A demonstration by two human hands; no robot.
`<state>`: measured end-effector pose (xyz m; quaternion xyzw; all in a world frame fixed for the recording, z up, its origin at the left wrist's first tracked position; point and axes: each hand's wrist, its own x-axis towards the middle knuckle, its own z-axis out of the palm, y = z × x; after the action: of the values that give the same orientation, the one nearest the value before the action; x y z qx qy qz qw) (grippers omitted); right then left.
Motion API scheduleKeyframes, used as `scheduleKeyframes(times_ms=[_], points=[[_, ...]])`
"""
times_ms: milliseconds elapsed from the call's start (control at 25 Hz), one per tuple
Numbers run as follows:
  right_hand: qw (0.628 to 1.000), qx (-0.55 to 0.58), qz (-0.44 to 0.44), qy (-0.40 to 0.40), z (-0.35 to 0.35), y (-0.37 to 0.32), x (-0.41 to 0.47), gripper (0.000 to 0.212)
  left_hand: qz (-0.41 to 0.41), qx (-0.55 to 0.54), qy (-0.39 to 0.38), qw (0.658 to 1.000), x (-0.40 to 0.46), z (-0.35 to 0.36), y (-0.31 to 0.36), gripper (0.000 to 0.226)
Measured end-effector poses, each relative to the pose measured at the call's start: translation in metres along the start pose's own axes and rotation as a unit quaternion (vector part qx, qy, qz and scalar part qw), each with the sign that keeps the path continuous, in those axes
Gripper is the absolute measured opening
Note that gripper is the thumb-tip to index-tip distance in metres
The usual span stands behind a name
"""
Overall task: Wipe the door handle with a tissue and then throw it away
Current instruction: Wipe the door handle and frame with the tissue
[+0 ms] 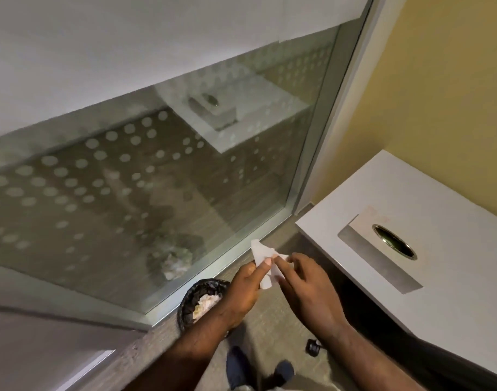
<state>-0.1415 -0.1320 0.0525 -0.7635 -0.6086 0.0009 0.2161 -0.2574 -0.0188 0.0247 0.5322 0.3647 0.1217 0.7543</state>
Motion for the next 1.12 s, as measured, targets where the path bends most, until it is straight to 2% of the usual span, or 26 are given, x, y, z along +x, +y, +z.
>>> scheduleKeyframes(times_ms=[80, 200, 320, 440, 560, 680, 760, 840, 880, 1000, 1120], points=[[0.999, 0.049, 0.001, -0.013, -0.002, -0.020, -0.009, 0.029, 0.010, -0.038, 0.019, 0.999, -0.033, -0.008, -0.013, 0.029], [0.995, 0.040, -0.094, -0.005, 0.007, -0.037, -0.030, 0.031, 0.006, -0.092, 0.072, 0.993, -0.083, -0.008, -0.023, 0.028], [0.982, 0.085, -0.163, -0.041, 0.010, -0.056, -0.061, 0.026, -0.013, -0.117, 0.153, 0.981, -0.135, 0.001, -0.043, 0.028], [0.972, 0.116, -0.205, -0.015, 0.014, -0.084, -0.089, 0.041, -0.018, -0.114, 0.203, 0.972, -0.187, 0.009, -0.069, 0.023], [0.959, 0.167, -0.228, 0.016, 0.018, -0.115, -0.114, 0.036, -0.010, -0.058, 0.220, 0.974, -0.241, 0.009, -0.084, 0.029], [0.947, 0.166, -0.275, 0.021, 0.024, -0.141, -0.127, 0.029, 0.041, 0.081, 0.242, 0.966, -0.289, -0.010, -0.100, 0.036], [0.939, 0.174, -0.295, 0.031, 0.028, -0.163, -0.125, 0.027, 0.047, 0.247, 0.290, 0.923, -0.318, -0.038, -0.112, 0.049], [0.924, 0.194, -0.324, 0.055, 0.030, -0.191, -0.122, 0.026, 0.030, 0.407, 0.348, 0.844, -0.349, -0.073, -0.121, 0.070], [0.915, 0.202, -0.344, 0.056, 0.032, -0.206, -0.119, 0.027, 0.026, 0.453, 0.371, 0.810, -0.365, -0.091, -0.123, 0.078], [0.895, 0.193, -0.395, 0.077, 0.040, -0.254, -0.114, 0.025, 0.024, 0.511, 0.421, 0.749, -0.410, -0.143, -0.121, 0.085], [0.889, 0.154, -0.420, 0.100, 0.059, -0.306, -0.114, 0.031, 0.021, 0.540, 0.441, 0.716, -0.457, -0.193, -0.120, 0.084]])
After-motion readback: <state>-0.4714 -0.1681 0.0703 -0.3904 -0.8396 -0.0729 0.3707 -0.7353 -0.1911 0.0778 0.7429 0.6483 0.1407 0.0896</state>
